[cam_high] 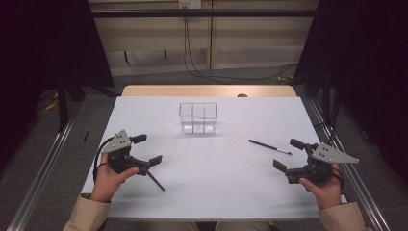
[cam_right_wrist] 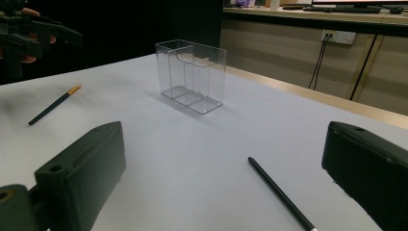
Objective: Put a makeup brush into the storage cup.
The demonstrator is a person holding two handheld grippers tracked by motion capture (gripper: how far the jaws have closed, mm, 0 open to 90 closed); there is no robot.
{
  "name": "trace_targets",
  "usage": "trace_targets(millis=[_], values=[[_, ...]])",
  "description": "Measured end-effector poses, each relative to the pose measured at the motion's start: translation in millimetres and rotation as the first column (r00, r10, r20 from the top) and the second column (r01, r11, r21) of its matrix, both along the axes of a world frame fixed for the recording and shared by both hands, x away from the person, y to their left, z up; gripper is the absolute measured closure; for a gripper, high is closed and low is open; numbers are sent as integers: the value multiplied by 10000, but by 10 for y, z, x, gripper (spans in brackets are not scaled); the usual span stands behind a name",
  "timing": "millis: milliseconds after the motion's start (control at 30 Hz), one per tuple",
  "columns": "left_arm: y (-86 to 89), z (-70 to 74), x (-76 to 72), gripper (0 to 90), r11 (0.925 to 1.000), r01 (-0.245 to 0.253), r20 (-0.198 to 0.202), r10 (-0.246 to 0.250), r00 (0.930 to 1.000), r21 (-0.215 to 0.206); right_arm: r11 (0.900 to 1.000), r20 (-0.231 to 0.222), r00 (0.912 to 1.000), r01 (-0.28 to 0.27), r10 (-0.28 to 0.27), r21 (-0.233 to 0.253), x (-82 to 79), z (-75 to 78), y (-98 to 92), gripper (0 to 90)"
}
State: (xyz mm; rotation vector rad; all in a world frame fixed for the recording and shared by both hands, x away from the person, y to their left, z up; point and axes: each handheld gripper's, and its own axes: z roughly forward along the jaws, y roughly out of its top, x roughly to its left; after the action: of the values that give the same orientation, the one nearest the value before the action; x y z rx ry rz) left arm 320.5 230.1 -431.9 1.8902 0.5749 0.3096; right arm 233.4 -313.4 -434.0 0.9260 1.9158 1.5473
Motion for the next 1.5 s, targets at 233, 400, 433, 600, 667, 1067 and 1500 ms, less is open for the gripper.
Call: trace_targets(millis=[233,400,433,600,667,1067,1500], values=[[12,9,43,5,9912,495,-593,-425,9973,1230,10000,44,10000,-21,21,-16,-2,0,4,8],[36,59,78,5,9796,563,-966,-382,9946,1931,10000,12,10000,-70,70,-25,-1,0,9,9],[35,64,83,5,9766,598,-1094,-377,9933,2064,10000,19,10000,-68,68,-33,-2,-1,10,9],[23,88,114,4,9564,950,-1586,-521,9860,2762,9999,29,10000,-75,75,-90,-5,-1,9,10],[16,100,126,4,9500,1065,-1699,-578,9838,2934,10000,23,10000,-71,71,-52,-9,-1,2,10],[-124,126,170,5,8600,2552,-2971,-1281,9462,4419,9999,-8,9999,-106,106,-51,-7,-7,0,11],[-234,112,205,5,7431,3599,-3195,-2055,9250,5642,9999,-29,9999,-119,119,-45,-6,-13,-3,13]])
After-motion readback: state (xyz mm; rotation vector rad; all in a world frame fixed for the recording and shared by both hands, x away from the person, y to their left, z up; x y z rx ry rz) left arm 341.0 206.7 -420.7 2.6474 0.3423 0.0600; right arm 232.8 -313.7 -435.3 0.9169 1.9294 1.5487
